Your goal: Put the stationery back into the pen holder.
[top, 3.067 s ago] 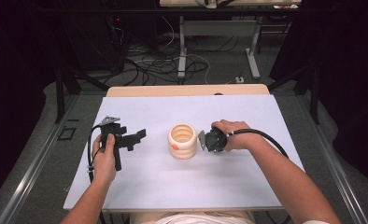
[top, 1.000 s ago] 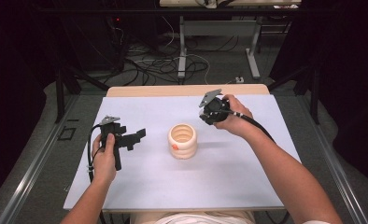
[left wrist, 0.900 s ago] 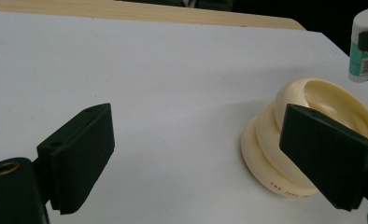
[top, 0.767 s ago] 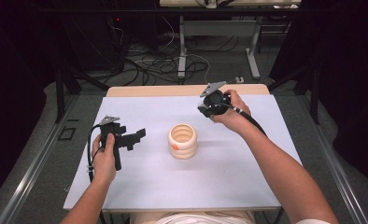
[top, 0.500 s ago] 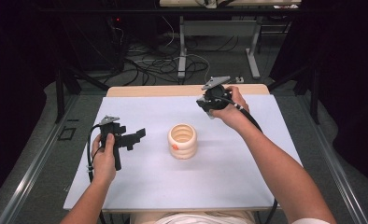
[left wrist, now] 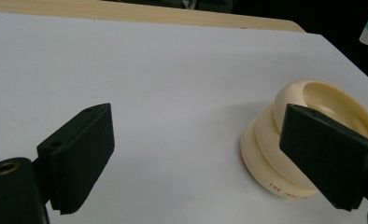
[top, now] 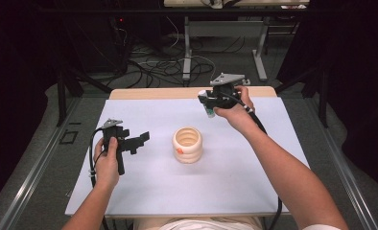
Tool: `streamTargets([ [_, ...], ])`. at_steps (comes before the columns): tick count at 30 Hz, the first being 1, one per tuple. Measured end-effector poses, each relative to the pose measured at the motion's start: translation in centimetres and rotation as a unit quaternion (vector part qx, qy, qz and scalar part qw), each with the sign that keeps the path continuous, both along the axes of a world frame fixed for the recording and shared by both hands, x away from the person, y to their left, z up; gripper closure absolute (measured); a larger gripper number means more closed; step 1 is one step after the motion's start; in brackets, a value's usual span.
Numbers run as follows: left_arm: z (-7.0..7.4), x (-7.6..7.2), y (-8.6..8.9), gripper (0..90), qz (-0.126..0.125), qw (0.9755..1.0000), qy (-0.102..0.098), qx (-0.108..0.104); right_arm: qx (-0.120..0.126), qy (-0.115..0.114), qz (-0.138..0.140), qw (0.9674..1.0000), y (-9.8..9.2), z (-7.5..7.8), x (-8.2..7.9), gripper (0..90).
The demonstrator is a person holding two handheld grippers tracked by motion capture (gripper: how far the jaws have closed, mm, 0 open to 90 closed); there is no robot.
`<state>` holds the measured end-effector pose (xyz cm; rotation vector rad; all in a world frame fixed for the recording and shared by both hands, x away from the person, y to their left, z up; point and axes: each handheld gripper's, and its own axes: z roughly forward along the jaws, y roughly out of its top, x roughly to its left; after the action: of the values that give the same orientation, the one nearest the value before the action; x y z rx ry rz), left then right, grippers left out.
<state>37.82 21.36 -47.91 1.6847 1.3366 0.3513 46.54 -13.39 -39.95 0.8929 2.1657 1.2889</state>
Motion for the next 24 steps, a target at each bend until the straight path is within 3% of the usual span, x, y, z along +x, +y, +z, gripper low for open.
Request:
streamTargets([
  [12, 0.1, 0.0, 0.0, 10.1, 0.000, 1.0000, -0.002, 0.000, 0.044, -0.002, 0.031, 0.9985, 0.8, 0.6, -1.7, 65.1],
  [24, 0.2, -0.1, 0.0, 10.1, -0.002, 1.0000, -0.001, 0.000, 0.049, -0.011, 0.073, 0.9960, 2.1, 0.9, -4.1, 65.1],
])
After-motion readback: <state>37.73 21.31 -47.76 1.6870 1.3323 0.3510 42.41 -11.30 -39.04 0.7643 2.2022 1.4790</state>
